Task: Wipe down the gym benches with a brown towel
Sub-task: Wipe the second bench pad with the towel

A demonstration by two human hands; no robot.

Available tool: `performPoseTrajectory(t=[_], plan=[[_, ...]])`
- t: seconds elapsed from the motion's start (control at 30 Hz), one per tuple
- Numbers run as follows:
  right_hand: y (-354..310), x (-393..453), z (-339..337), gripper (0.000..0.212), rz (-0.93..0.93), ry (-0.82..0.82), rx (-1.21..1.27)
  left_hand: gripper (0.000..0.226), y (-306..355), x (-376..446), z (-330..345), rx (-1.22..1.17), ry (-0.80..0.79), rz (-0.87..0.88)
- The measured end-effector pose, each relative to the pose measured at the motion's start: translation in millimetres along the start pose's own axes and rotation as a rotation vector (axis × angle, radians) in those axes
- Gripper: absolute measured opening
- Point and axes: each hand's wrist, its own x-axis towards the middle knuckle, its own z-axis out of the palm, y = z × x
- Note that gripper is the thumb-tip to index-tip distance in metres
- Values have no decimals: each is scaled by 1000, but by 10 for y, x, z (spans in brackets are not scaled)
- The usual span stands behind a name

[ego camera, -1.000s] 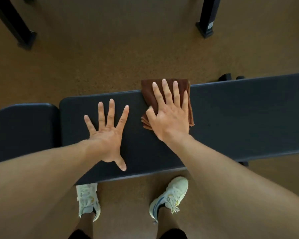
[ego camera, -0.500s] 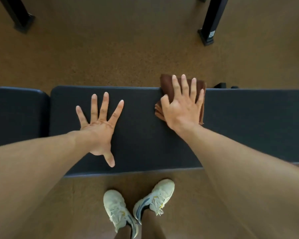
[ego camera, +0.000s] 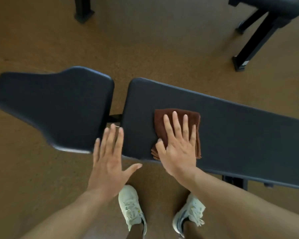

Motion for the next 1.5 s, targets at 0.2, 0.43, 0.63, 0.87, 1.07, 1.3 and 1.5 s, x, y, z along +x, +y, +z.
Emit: performPoseTrajectory(t=[0.2,0.43,0.63,0.87,1.07,1.3,1.5], plan=[[-643,61,160,70,-490,-11,-51,141,-304,-109,-17,-18,-44,-98],[-249,281,2,68,-611,-8,-63,146,320,175,-10,-8,16,39],[1024,502,-398,71,-92,66,88,152,1155,444,102,-21,-158,94],[2336,-846,-117,75,502,102,167,155,2444,803,474,63,-390,39],[2689,-634,-209,78,323,4,89,169,3199,896,853,221,-598,-123],[3378,737,-809,70,205,43,131,185,3877,1078,1165,138,-593,-522],[3668,-657,-401,76,78,107,101,188,3943,1123,1193,163,-601,-610]])
